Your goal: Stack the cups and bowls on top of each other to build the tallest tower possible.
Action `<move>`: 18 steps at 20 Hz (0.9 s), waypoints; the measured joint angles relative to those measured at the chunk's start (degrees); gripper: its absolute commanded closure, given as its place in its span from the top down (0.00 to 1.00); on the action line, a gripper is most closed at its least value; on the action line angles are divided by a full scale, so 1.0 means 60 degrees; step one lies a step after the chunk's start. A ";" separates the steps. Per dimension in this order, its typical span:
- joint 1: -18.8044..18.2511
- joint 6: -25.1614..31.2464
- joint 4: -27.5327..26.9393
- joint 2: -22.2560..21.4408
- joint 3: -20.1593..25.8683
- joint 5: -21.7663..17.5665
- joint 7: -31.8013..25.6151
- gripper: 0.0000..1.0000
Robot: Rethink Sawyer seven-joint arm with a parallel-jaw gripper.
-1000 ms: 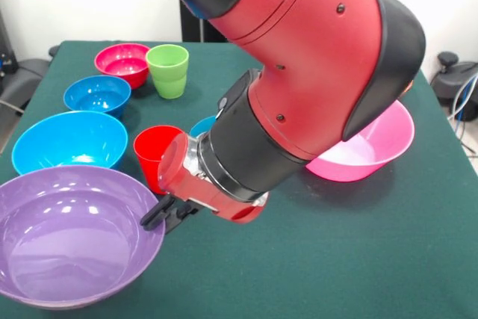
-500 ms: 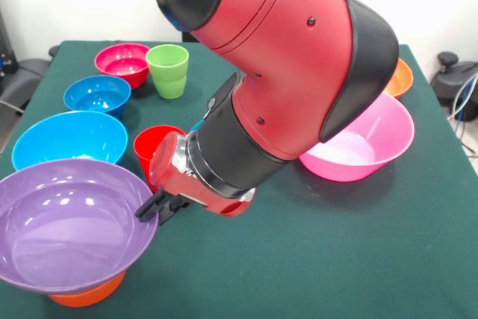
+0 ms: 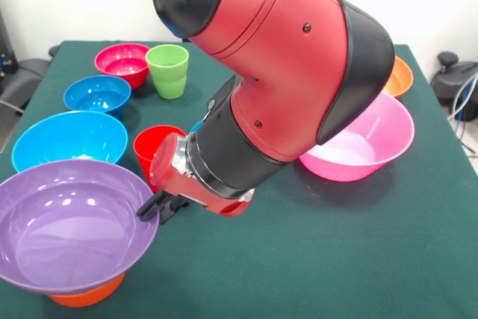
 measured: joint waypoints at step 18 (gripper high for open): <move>0.0000 -0.0519 0.0000 0.0027 0.0239 0.0000 0.0000 0.00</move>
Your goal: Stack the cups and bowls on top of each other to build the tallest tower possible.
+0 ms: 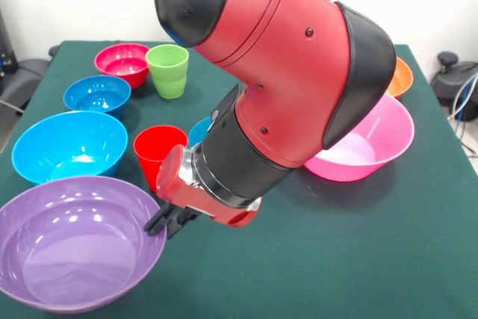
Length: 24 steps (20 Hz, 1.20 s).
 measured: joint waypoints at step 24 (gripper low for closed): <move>-0.0014 -0.0294 -0.0001 0.0028 0.0089 -0.0002 0.0000 0.00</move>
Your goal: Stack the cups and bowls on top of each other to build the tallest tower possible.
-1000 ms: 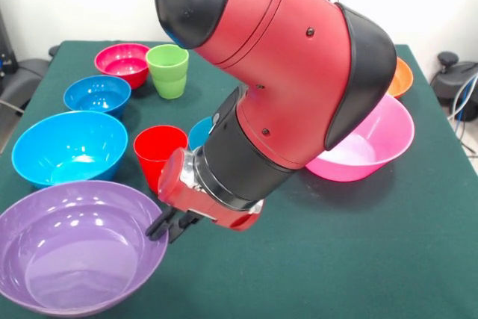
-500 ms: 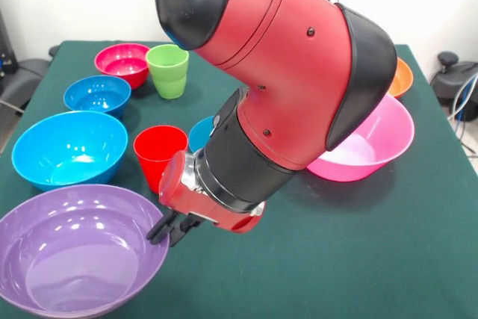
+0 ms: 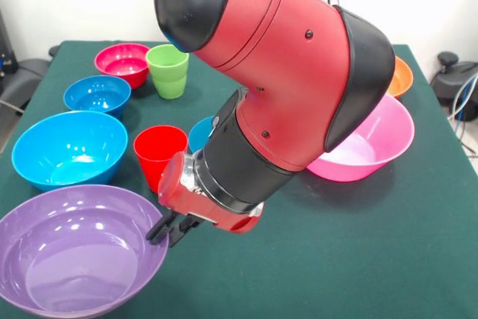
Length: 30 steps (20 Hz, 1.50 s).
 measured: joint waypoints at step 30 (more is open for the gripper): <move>-0.0058 0.0000 -0.0194 0.0020 -0.0001 0.0000 0.0000 0.00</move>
